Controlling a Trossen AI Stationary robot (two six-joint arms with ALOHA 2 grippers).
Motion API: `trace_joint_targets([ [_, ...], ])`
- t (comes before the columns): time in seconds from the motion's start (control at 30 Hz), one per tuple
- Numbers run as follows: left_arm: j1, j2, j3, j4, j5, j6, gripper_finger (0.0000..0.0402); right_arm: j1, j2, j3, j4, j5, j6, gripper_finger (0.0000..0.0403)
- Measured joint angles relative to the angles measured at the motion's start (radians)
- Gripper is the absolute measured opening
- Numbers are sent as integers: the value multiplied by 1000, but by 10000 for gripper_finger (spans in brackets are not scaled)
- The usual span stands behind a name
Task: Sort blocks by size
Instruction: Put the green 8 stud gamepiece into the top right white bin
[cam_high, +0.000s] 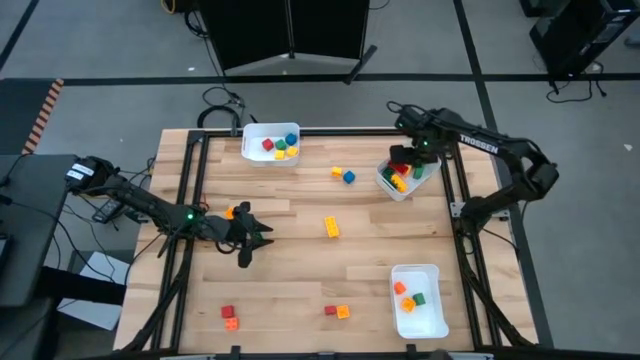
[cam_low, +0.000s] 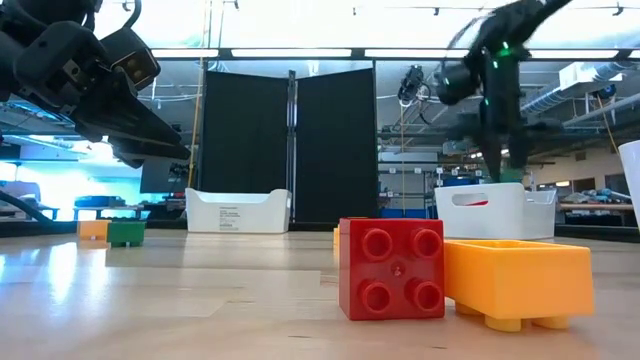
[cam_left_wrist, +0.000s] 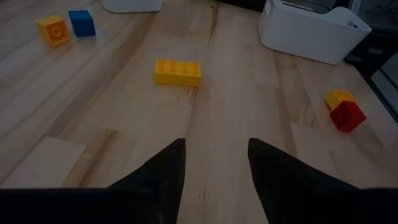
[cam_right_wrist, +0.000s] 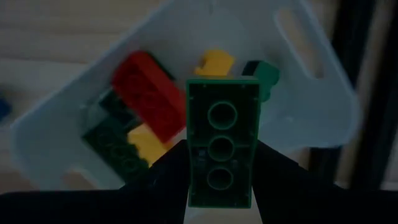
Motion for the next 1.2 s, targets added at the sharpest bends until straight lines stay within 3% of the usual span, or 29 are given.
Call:
trace_joint_targets([
  [0.13,0,0,0,0,0,0,184,-54,0,-104,134,-58,-3,150],
  [0.37,0,0,0,0,0,0,184,-107,41,-172,184,-58,12,172],
  [0.6,0,0,0,0,0,0,184,-122,109,-170,194,-58,2,173],
  [1.2,0,0,0,1,0,0,184,-121,105,-166,228,-54,-15,199],
])
